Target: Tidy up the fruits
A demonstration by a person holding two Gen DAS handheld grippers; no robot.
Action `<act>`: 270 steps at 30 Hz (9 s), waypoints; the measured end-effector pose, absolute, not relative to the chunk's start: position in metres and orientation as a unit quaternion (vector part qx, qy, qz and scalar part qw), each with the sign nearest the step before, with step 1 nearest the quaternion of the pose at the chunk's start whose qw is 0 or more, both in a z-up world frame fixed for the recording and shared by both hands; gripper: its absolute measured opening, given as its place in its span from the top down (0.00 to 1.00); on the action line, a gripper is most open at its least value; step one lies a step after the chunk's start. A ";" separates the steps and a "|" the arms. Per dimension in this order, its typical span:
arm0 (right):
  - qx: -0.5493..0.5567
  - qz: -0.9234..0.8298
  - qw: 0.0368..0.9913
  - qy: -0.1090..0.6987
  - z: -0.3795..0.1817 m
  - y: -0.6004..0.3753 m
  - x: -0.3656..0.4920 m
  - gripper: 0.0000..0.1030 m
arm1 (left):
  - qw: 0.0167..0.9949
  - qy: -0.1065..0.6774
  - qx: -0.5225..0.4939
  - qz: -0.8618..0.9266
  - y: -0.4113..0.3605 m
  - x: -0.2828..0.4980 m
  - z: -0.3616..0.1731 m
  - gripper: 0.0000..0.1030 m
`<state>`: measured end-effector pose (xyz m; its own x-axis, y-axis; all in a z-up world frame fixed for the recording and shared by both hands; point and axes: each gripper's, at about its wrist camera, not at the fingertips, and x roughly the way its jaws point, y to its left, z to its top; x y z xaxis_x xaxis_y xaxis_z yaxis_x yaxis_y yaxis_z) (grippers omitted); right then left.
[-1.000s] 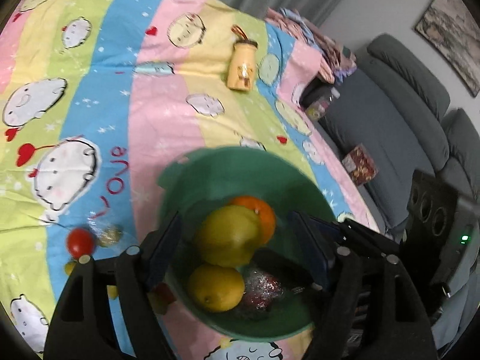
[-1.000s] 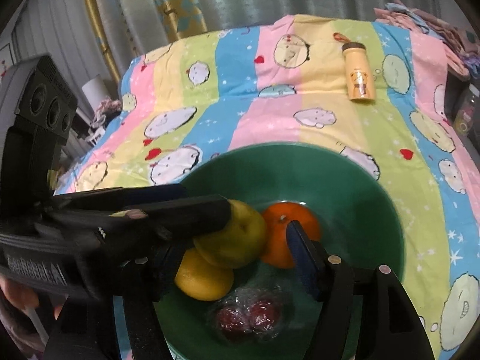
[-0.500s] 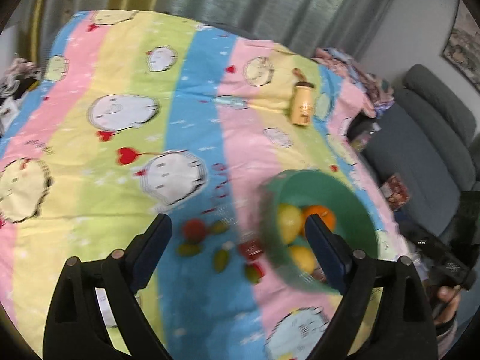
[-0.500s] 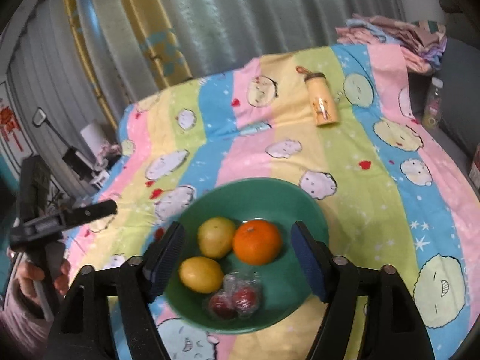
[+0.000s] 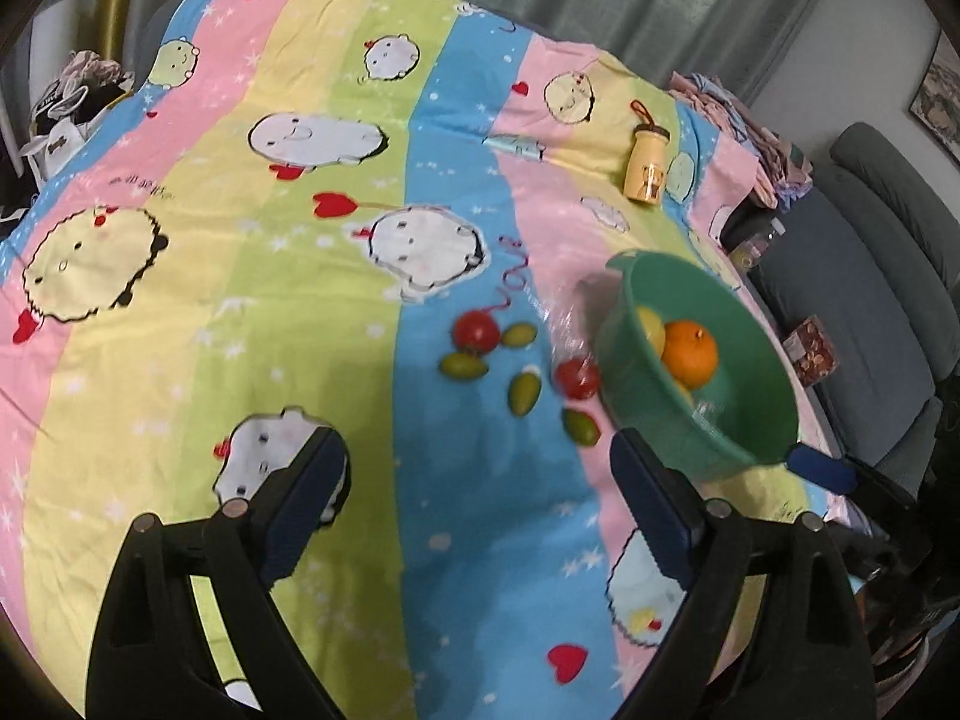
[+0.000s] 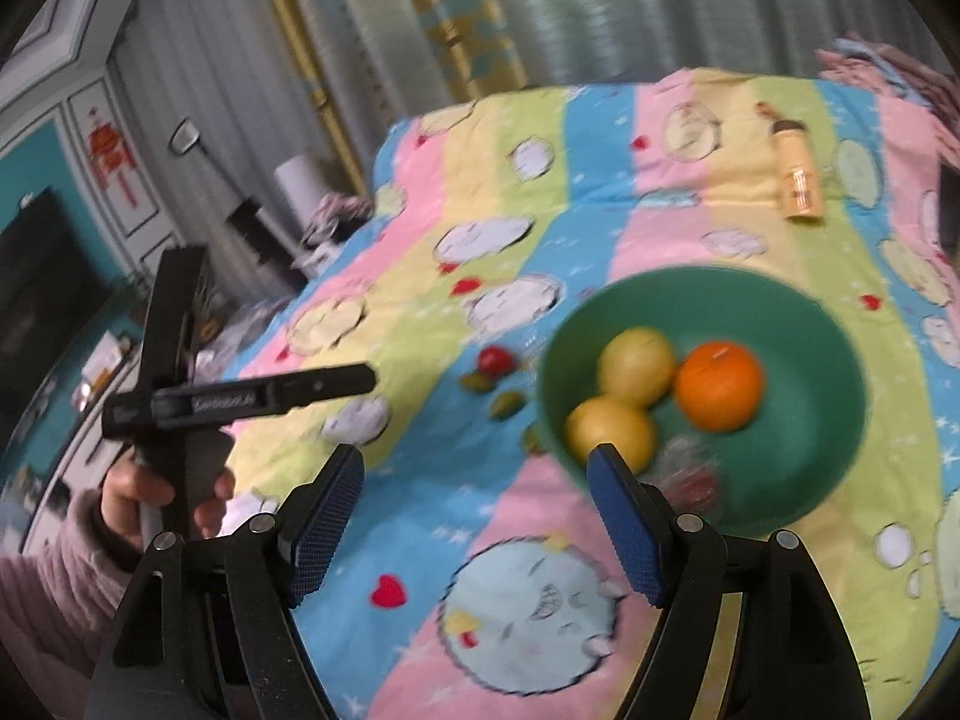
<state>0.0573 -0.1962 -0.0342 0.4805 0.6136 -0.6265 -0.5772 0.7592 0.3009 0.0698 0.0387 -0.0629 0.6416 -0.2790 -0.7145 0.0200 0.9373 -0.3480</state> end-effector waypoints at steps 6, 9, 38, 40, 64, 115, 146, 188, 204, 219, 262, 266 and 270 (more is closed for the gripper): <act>0.035 0.328 0.850 0.411 -0.073 -0.182 0.063 0.25 | 0.886 0.425 -0.163 -0.089 0.044 0.057 -0.077 0.12; 0.031 0.306 0.856 0.416 -0.084 -0.173 0.070 0.25 | 0.884 0.428 -0.166 -0.093 0.047 0.054 -0.082 0.12; -0.018 0.163 0.888 0.429 -0.120 -0.109 0.134 0.80 | 0.889 0.405 -0.160 -0.138 0.074 0.079 -0.094 0.13; -0.010 0.172 0.886 0.430 -0.119 -0.112 0.133 0.80 | 0.888 0.409 -0.152 -0.142 0.070 0.087 -0.096 0.15; 0.088 0.300 0.846 0.431 -0.118 -0.160 0.106 0.79 | 0.879 0.439 0.001 -0.186 0.010 0.167 -0.128 0.57; 0.135 0.320 0.881 0.322 -0.046 -0.216 0.077 0.79 | 0.889 0.366 -0.134 -0.241 -0.015 0.069 -0.033 0.83; 0.134 0.221 0.922 0.287 -0.051 -0.282 0.115 0.79 | 0.868 0.416 -0.029 -0.269 -0.125 0.153 -0.051 0.82; 0.131 0.293 0.893 0.315 -0.039 -0.258 0.065 0.49 | 0.879 0.419 -0.202 -0.107 0.024 0.080 -0.056 0.01; 0.073 0.319 0.870 0.368 -0.061 -0.195 0.049 0.49 | 0.866 0.383 -0.292 -0.137 0.054 0.044 -0.067 0.01; -0.001 0.263 0.890 0.373 -0.084 -0.137 0.086 0.49 | 0.853 0.415 -0.279 -0.149 0.067 0.050 -0.086 0.01; 0.139 0.195 0.880 0.411 -0.125 -0.140 0.162 0.50 | 0.895 0.409 -0.106 -0.139 0.030 0.177 -0.113 0.24; 0.141 0.192 0.880 0.411 -0.126 -0.136 0.166 0.51 | 0.891 0.412 -0.102 -0.159 0.029 0.181 -0.113 0.34; 0.145 0.180 0.883 0.409 -0.127 -0.135 0.170 0.54 | 0.879 0.429 -0.110 -0.175 0.034 0.189 -0.117 0.45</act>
<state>0.1702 -0.1347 -0.1270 0.6007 0.4358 -0.6703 -0.1983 0.8934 0.4032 0.1891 0.0341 -0.1166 0.5700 -0.4021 -0.7165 0.2136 0.9146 -0.3434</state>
